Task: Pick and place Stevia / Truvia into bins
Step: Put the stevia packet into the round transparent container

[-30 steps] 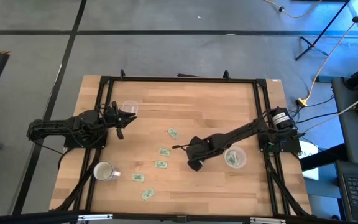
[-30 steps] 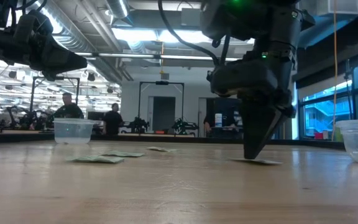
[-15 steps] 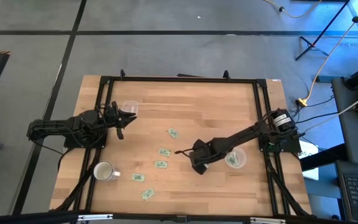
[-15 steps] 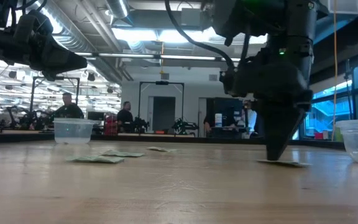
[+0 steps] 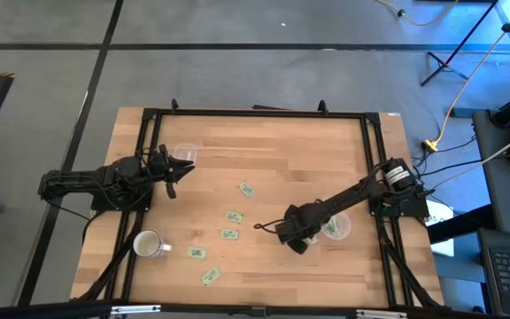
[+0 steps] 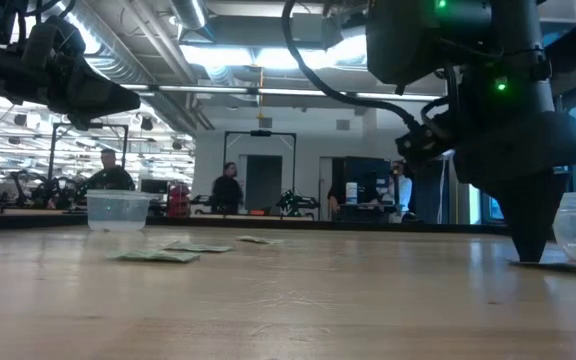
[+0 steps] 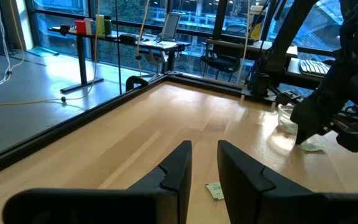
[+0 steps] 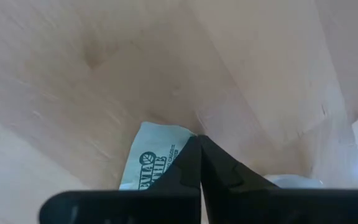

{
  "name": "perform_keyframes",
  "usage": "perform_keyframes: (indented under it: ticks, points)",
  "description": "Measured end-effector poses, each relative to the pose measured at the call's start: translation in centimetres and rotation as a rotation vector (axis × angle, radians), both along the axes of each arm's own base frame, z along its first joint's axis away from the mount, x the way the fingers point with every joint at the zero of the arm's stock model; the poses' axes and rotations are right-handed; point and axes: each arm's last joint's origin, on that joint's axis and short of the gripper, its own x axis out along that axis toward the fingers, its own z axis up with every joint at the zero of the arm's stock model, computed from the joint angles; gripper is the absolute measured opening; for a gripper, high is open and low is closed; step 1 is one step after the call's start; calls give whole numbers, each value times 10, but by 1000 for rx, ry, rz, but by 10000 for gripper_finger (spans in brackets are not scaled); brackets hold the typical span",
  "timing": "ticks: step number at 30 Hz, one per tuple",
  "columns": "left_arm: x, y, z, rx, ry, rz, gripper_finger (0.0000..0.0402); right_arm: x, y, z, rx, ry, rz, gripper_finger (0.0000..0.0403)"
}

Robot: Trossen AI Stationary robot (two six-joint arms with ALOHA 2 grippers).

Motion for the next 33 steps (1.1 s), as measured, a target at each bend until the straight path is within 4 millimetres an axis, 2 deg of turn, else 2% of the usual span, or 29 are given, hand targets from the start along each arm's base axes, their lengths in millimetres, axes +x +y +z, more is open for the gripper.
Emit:
perform_keyframes:
  ticks: [10, 22, 33]
  points:
    - [0, 0, 0, -31, -11, 2, 72, 1, 0, 0, -4, -9, -50, 5]
    - [0, 0, 0, -30, -11, 2, 72, 0, 0, 0, -17, -9, -107, 44]
    - [0, 0, 0, -30, -10, 2, 72, 2, 0, 8, -25, -1, -127, 99]
